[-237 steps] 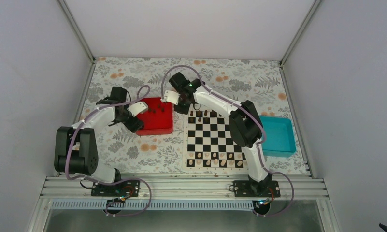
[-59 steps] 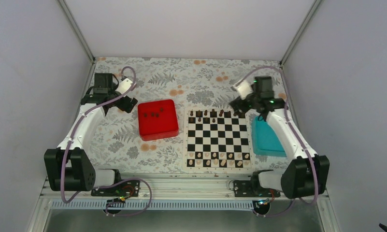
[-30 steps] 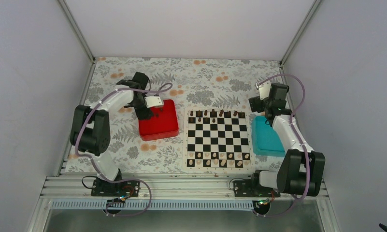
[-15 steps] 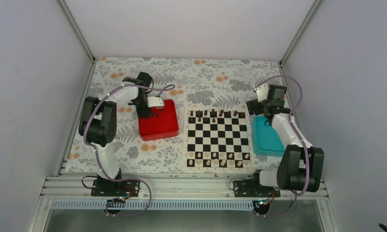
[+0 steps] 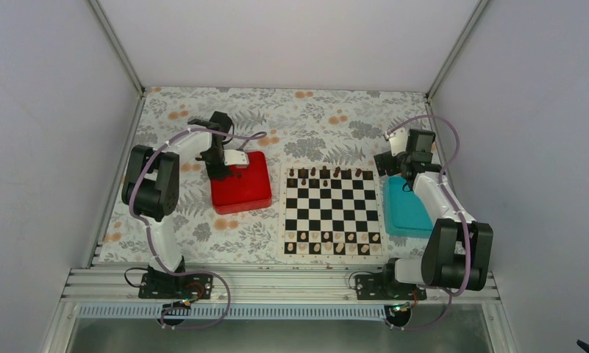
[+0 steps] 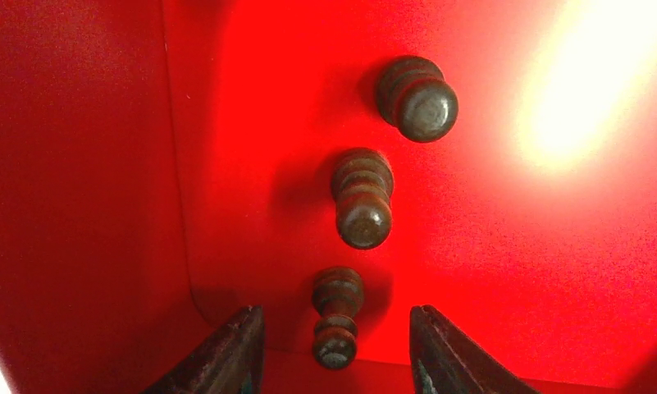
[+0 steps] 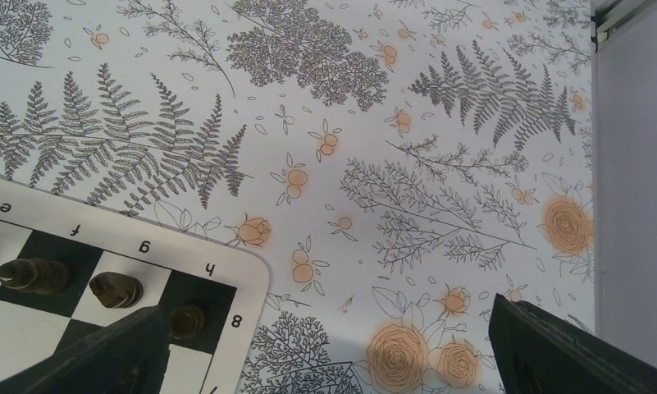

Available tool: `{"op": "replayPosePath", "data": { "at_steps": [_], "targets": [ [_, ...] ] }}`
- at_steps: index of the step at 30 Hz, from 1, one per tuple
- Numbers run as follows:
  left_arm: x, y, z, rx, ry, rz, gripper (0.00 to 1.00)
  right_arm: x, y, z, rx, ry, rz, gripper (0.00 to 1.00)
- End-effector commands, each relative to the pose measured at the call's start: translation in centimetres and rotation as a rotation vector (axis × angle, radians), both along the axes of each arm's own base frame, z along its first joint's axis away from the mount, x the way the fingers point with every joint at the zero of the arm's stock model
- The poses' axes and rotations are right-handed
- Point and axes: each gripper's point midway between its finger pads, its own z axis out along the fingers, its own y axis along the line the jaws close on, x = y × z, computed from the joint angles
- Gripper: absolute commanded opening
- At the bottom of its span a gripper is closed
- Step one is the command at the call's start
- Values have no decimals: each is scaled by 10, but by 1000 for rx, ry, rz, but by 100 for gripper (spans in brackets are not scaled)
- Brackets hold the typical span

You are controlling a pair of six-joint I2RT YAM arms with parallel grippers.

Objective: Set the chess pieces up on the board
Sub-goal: Pick up the chess piece from the storage box.

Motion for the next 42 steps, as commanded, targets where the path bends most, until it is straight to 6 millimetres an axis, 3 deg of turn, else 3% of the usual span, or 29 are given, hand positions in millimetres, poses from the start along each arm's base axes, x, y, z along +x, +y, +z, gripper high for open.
{"op": "replayPosePath", "data": {
  "at_steps": [1, 8, 20, 25, 30, 33, 36, 42],
  "targets": [
    [-2, 4, -3, 19, 21, -8, 43, 5, 0, 6, 1, -17, 12, 100],
    [-1, 0, -1, -2, 16, -4, 29, 4, 1, 7, 2, -18, 18, 100],
    [-5, -11, 0, -19, 13, -7, 13, 4, 1, 8, 3, -21, 23, 100],
    [-5, -17, 21, -24, -19, -21, 10, 4, 3, 10, 7, -26, 26, 100],
    [-6, -26, 54, -11, -64, -35, 10, 3, 4, 13, 11, -32, 31, 100],
    [-6, -56, 87, -34, -129, -76, 10, 3, 4, 14, 13, -36, 34, 100],
    [-12, -105, 117, -73, -177, -147, 10, 3, 5, 15, 19, -36, 36, 100],
    [-33, -223, 133, -146, -217, -324, 10, 4, 3, 16, 19, -38, 20, 100]
  ]
}}
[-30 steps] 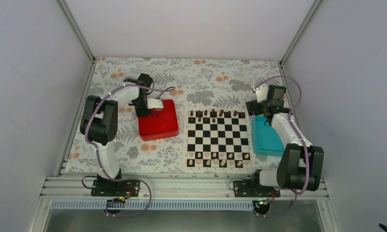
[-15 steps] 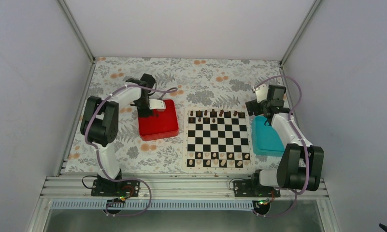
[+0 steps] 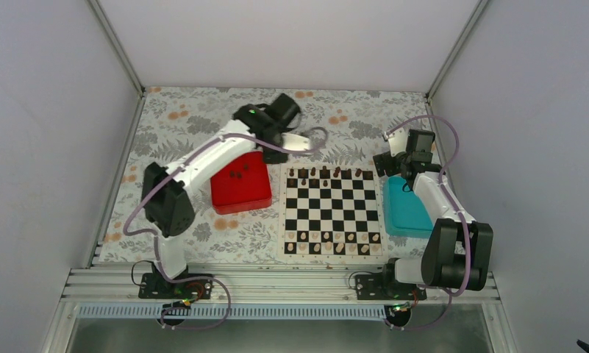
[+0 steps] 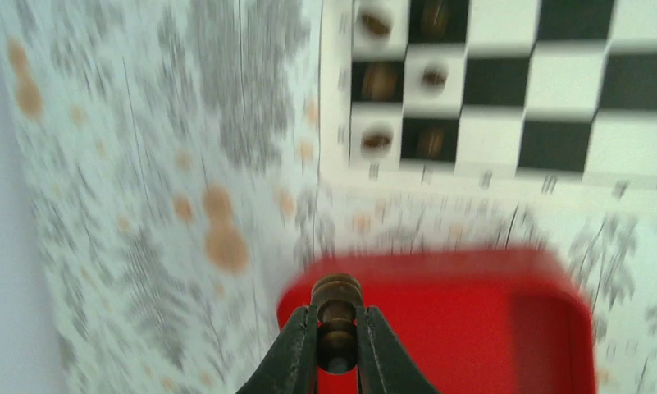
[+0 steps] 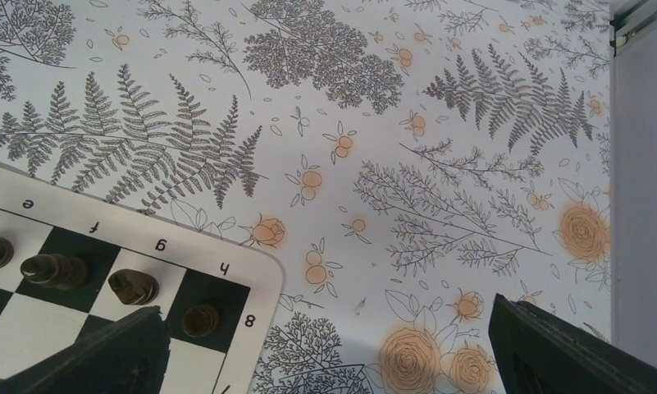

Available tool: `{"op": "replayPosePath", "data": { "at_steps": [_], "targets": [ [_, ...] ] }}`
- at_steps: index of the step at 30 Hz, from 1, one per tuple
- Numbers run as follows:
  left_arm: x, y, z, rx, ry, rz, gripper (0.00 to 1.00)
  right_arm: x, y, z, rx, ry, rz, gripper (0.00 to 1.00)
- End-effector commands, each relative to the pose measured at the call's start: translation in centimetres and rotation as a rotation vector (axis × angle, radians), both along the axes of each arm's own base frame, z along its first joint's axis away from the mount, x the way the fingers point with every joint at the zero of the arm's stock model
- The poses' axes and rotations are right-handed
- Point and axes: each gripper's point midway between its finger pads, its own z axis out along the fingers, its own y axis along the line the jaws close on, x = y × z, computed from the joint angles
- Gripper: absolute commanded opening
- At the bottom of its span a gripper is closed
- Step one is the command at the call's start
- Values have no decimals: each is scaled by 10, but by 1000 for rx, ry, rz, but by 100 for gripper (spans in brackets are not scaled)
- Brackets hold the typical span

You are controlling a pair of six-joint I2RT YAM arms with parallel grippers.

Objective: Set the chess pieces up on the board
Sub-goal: Pick up the chess piece from the storage box, then place the chess piece on the chessboard.

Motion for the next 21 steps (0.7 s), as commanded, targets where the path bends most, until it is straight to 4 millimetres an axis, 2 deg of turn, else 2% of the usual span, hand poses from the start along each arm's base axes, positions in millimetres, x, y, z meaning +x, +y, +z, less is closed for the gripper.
{"op": "replayPosePath", "data": {
  "at_steps": [1, 5, 10, 13, 15, 21],
  "targets": [
    [-25, -69, -12, 0, 44, -81, 10, 6, -4, 18, 1, -46, -14, 100],
    [-42, -136, -19, -34, 20, -190, 10, 7, -10, 22, -9, -57, -44, 100],
    [-48, -188, -37, -55, 21, -262, 10, 8, -14, 24, -19, -61, -64, 100],
    [-48, -207, -48, -62, 32, -284, 10, 8, -17, 24, -24, -61, -73, 100],
    [-47, -214, -63, -49, 41, -291, 10, 8, -20, 24, -27, -61, -82, 100],
    [-50, -216, -92, -21, 76, -305, 10, 8, -24, 25, -34, -62, -98, 100]
  ]
}}
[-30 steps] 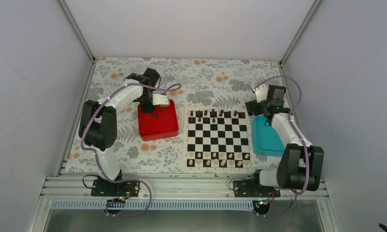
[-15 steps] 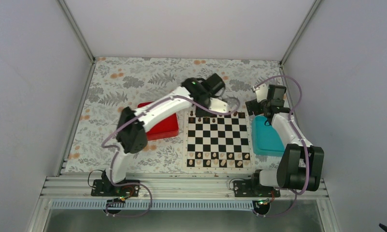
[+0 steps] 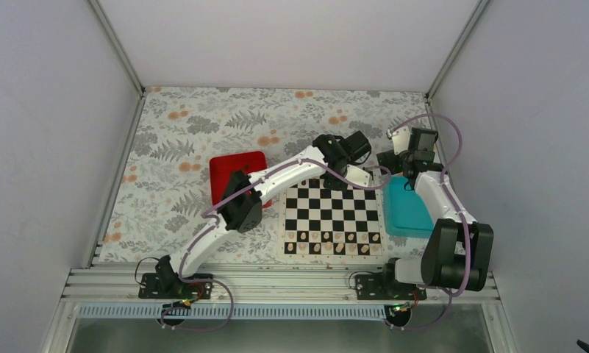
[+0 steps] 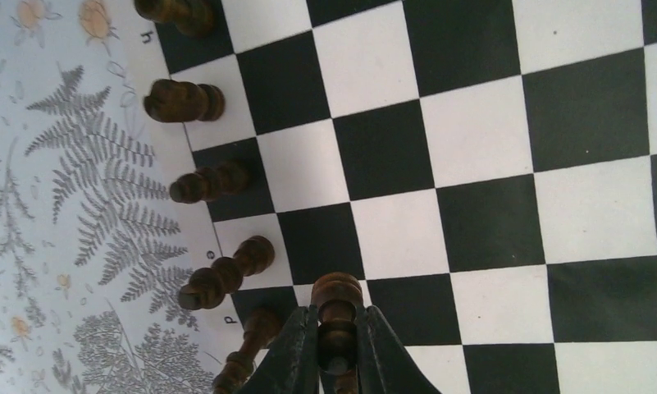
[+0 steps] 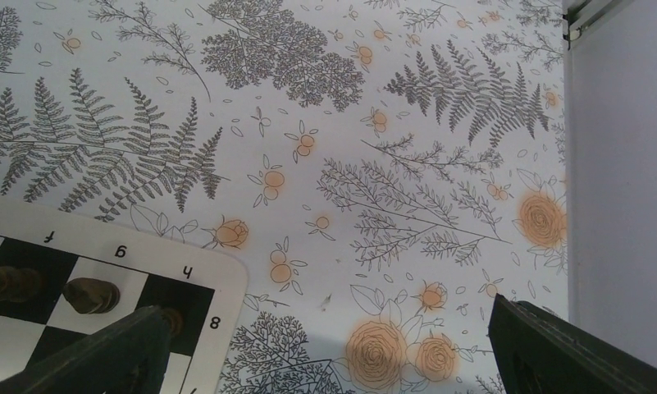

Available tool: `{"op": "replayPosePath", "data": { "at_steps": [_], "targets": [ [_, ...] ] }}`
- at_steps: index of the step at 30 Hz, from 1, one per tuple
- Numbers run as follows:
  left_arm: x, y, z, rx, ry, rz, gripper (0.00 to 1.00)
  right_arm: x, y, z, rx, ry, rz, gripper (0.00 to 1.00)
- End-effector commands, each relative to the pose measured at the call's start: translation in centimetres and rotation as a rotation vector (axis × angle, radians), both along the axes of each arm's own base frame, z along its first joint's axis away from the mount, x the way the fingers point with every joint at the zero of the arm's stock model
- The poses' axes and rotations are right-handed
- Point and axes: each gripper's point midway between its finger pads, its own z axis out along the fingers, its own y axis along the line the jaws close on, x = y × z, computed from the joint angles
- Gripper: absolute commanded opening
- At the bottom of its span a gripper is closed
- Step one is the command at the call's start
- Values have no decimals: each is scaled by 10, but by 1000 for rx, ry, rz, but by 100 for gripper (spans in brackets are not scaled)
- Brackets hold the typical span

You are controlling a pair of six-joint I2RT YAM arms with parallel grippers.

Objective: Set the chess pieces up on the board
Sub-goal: Place the chess piece on the chessboard.

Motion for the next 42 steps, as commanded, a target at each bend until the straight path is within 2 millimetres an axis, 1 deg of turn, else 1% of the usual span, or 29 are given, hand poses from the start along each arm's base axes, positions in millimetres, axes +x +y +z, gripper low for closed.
{"op": "replayPosePath", "data": {
  "at_steps": [1, 3, 7, 14, 18, 20, 25, 31, 38, 42],
  "targets": [
    [-7, 1, -14, 18, 37, -12, 10, 6, -10, 19, -6, -50, -43, 100],
    [-7, 3, -22, 30, 41, -12, 10, 6, -11, 20, -7, -51, -46, 100],
    [-6, -1, -29, 25, 40, -14, 10, 6, -11, 22, -3, -56, -45, 100],
    [5, -3, -48, 42, 16, -5, 10, 6, -9, 21, 3, -52, -38, 100],
    [11, 2, -62, 73, 6, -2, 10, 6, -8, 21, 8, -52, -35, 100],
    [16, 4, -65, 76, 6, 8, 10, 6, -7, 20, 12, -50, -31, 100],
    [27, 6, -61, 53, -1, 28, 10, 6, -6, 20, 17, -48, -29, 100],
    [31, 7, -60, 44, 0, 34, 10, 6, -5, 18, 21, -41, -23, 100],
    [28, 5, -65, 37, 20, 23, 10, 6, -5, 17, 24, -35, -21, 100],
    [24, 3, -62, 33, 27, 11, 10, 6, -4, 17, 25, -34, -17, 100]
  ]
}}
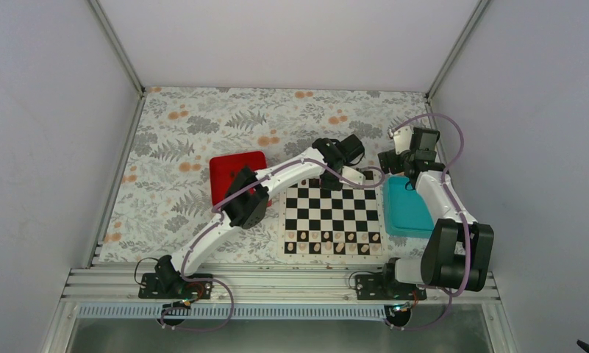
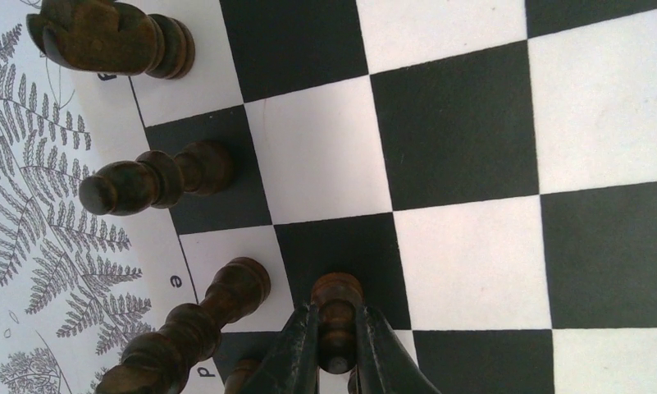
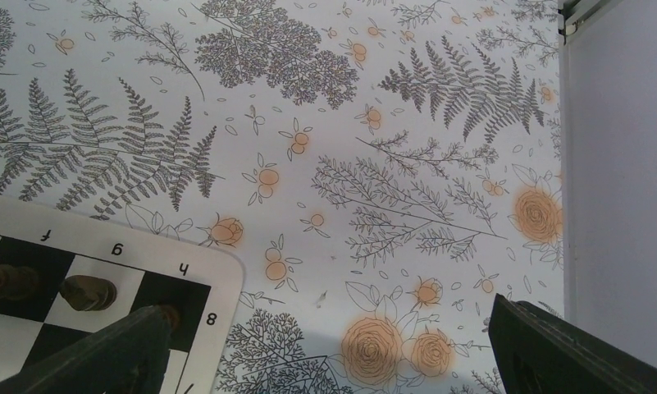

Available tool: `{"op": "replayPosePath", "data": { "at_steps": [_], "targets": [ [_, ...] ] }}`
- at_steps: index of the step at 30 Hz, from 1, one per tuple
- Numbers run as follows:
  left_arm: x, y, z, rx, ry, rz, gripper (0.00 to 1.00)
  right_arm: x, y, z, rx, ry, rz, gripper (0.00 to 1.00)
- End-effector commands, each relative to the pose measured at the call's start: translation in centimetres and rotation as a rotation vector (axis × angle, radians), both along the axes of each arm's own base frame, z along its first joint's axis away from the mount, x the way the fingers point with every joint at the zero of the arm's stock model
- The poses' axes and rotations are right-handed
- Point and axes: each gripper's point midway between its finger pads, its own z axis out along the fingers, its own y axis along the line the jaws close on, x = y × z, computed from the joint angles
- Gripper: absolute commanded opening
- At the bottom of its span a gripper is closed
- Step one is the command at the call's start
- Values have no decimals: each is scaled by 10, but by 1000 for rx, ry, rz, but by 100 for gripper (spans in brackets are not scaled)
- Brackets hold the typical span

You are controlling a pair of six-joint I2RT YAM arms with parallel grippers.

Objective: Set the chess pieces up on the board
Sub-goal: Place the chess piece on the chessboard.

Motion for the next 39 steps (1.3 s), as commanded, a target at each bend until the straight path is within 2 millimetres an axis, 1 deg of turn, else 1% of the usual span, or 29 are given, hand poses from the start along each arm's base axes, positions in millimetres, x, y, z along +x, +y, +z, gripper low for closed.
{"op": "replayPosePath", "data": {
  "at_steps": [1, 3, 10, 13, 20, 26, 29, 31, 35, 37, 38, 39],
  "targets": [
    [-5, -4, -3, -7, 19, -25, 10, 6, 0, 15, 22, -35, -6, 100],
    [-4, -4, -3, -4, 13, -27, 10, 6, 1, 13, 22, -32, -3, 100],
    [-4, 0, -12, 28, 10, -28, 11, 6, 1, 14, 25, -33, 1, 100],
    [-2, 0, -13, 34, -3, -25, 14, 6, 2, 14, 27, -31, 3, 100],
    [1, -7, 2, 4, -42, -25, 21, 5, 4, 14, 32, -28, 12, 100],
    [1, -10, 13, -6, -61, -23, 25, 4, 5, 13, 38, -24, 17, 100],
    [0, -11, 25, -19, -73, -23, 25, 4, 6, 14, 40, -25, 19, 100],
    [-1, -12, 40, -36, -83, -22, 26, 4, 5, 16, 39, -30, 17, 100],
    [-9, -12, 80, -73, -112, -26, 27, 4, 5, 20, 37, -42, 15, 100],
    [-13, -9, 102, -90, -131, -22, 31, 4, 4, 21, 30, -46, 10, 100],
    [-16, -5, 120, -107, -145, -18, 32, 5, 3, 24, 24, -52, 5, 100],
    [-18, -1, 130, -111, -151, -13, 32, 5, 1, 27, 17, -60, 0, 100]
  ]
}}
